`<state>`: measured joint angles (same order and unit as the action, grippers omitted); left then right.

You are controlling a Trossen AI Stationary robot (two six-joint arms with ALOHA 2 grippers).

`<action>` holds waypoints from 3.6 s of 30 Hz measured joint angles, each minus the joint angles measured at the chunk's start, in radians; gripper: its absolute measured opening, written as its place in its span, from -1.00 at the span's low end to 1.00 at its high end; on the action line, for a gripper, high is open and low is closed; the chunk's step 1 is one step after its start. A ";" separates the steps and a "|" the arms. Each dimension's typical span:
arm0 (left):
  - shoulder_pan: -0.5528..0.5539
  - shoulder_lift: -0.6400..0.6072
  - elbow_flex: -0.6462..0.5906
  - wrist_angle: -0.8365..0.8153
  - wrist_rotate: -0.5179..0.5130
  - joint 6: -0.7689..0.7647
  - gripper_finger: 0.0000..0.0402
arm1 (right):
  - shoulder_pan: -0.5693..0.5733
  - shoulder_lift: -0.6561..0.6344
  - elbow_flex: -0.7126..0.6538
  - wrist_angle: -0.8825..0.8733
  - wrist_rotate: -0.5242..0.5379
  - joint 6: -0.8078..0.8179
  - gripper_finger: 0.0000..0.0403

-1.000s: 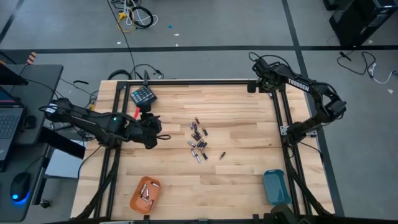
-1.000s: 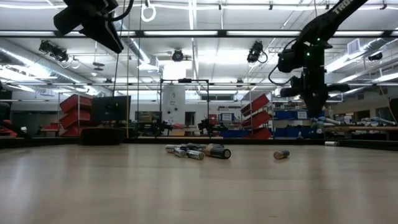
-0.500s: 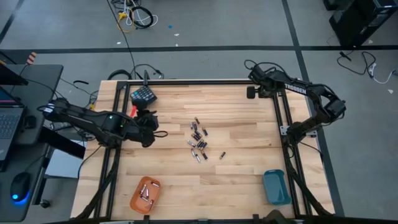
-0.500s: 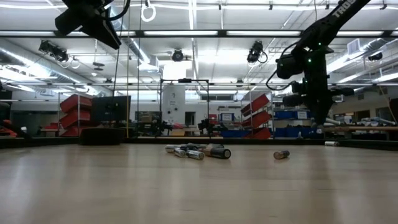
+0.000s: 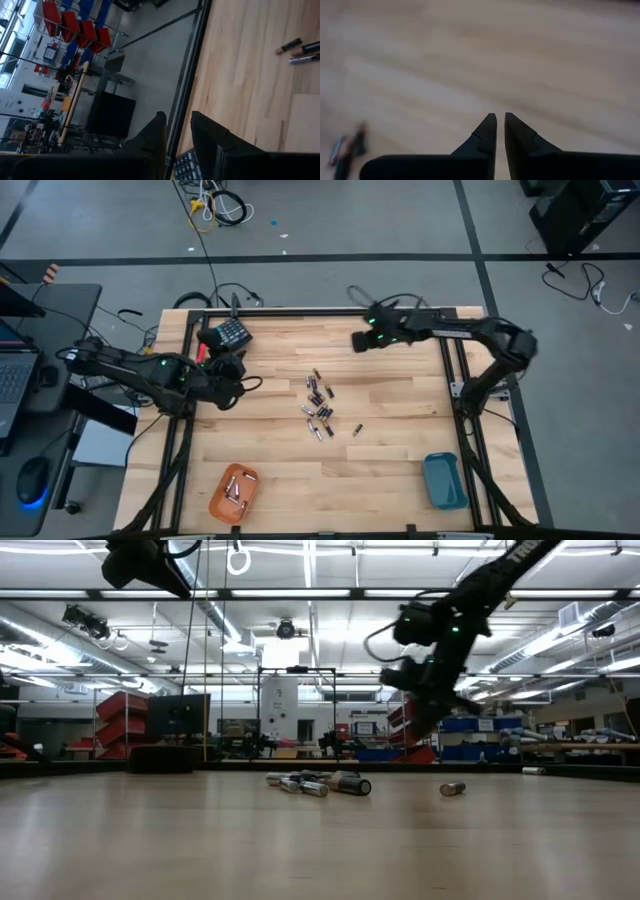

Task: Sort batteries
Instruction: Put the silver battery into the orange bin

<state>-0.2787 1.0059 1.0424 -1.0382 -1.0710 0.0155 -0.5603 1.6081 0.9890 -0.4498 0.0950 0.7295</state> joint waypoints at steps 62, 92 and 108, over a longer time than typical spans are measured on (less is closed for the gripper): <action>0.004 -0.032 0.000 -0.076 -0.001 -0.075 -0.56 | -0.549 0.547 0.465 -0.858 0.364 -0.017 -0.88; 0.004 -0.032 0.000 -0.076 -0.002 -0.124 -0.56 | -0.561 0.548 0.483 -0.833 0.377 0.057 -0.89; 0.004 -0.032 0.000 -0.092 0.009 -0.125 -0.56 | -0.612 0.542 0.445 -0.707 0.295 0.015 -0.89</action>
<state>-0.2745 0.9741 1.0424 -1.1305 -1.0617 -0.1097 -1.1728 2.1503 1.4339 -1.1568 0.3898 0.7448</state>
